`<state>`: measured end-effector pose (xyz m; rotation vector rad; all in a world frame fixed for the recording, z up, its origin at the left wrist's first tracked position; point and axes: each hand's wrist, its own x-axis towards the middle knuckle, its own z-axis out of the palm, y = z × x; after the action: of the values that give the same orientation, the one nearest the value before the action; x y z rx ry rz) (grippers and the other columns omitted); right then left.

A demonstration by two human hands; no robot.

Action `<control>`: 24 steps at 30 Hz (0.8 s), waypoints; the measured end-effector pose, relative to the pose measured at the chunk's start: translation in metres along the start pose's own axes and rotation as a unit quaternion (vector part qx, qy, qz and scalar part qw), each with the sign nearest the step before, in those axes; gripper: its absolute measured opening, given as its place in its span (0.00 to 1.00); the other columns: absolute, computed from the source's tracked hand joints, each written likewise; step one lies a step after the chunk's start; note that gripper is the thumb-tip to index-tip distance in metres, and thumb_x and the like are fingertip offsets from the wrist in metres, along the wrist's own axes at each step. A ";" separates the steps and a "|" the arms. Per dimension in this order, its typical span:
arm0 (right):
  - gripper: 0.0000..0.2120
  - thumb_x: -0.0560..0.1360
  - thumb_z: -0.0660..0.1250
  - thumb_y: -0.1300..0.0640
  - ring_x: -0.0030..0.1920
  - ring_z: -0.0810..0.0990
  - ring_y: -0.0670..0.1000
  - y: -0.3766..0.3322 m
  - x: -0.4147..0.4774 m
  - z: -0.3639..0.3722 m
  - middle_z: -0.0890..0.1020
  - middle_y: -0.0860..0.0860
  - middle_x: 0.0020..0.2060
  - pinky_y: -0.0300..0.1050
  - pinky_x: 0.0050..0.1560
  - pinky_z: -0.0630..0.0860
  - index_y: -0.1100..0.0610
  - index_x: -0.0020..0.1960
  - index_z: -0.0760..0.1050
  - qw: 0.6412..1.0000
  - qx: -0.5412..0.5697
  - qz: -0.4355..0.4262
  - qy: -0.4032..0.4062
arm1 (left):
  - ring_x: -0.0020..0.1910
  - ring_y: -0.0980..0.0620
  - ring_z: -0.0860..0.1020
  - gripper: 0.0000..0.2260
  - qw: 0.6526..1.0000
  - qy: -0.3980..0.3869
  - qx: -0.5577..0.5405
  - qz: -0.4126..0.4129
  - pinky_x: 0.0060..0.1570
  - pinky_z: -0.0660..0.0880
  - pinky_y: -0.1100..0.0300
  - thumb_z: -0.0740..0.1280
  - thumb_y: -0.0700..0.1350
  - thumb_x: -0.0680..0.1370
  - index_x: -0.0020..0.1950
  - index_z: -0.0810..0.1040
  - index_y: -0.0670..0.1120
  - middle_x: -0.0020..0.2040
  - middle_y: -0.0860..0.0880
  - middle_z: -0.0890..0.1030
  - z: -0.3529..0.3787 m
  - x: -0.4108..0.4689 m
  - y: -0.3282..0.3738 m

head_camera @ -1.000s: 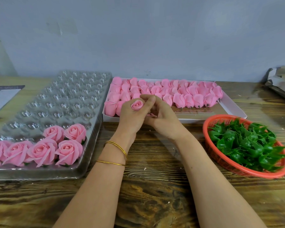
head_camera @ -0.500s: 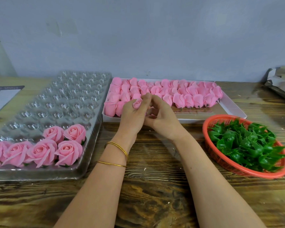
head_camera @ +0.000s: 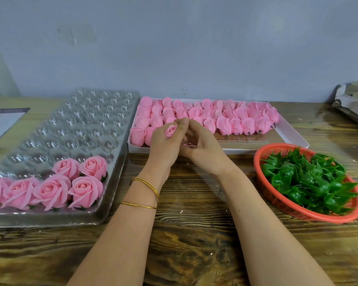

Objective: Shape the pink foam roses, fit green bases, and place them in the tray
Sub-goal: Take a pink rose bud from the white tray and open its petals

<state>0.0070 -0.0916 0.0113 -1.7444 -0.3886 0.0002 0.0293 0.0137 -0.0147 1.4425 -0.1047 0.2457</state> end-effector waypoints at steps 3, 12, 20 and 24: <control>0.22 0.71 0.69 0.74 0.45 0.77 0.53 0.003 0.001 0.000 0.80 0.62 0.51 0.56 0.50 0.77 0.58 0.60 0.72 1.000 -0.022 -0.001 0.016 | 0.38 0.49 0.82 0.17 1.000 0.004 0.013 -0.011 0.44 0.82 0.53 0.66 0.65 0.72 0.33 0.83 0.55 0.32 0.50 0.81 0.001 0.001 -0.001; 0.24 0.70 0.72 0.71 0.43 0.75 0.52 0.005 0.002 0.000 0.79 0.62 0.51 0.55 0.49 0.78 0.56 0.61 0.71 0.999 -0.033 0.000 0.020 | 0.38 0.55 0.82 0.13 1.000 -0.004 0.001 -0.009 0.44 0.81 0.55 0.69 0.56 0.77 0.39 0.83 0.49 0.32 0.53 0.81 0.002 -0.002 0.000; 0.26 0.72 0.66 0.76 0.54 0.79 0.58 0.003 0.001 -0.001 0.79 0.62 0.58 0.45 0.57 0.76 0.63 0.68 0.68 1.000 0.000 0.005 0.008 | 0.32 0.58 0.79 0.08 1.000 0.006 -0.003 0.007 0.33 0.76 0.66 0.72 0.44 0.76 0.37 0.81 0.45 0.30 0.53 0.81 0.000 -0.002 0.001; 0.25 0.73 0.65 0.77 0.52 0.76 0.50 0.001 0.000 -0.001 0.79 0.59 0.53 0.40 0.54 0.75 0.66 0.68 0.67 1.000 0.015 0.007 0.000 | 0.29 0.59 0.77 0.11 1.000 0.012 -0.002 0.008 0.31 0.74 0.67 0.71 0.42 0.77 0.34 0.79 0.45 0.27 0.53 0.79 0.001 0.001 0.000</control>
<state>0.0080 -0.0926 0.0103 -1.7176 -0.3754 0.0165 0.0304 0.0131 -0.0148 1.4346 -0.0973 0.2769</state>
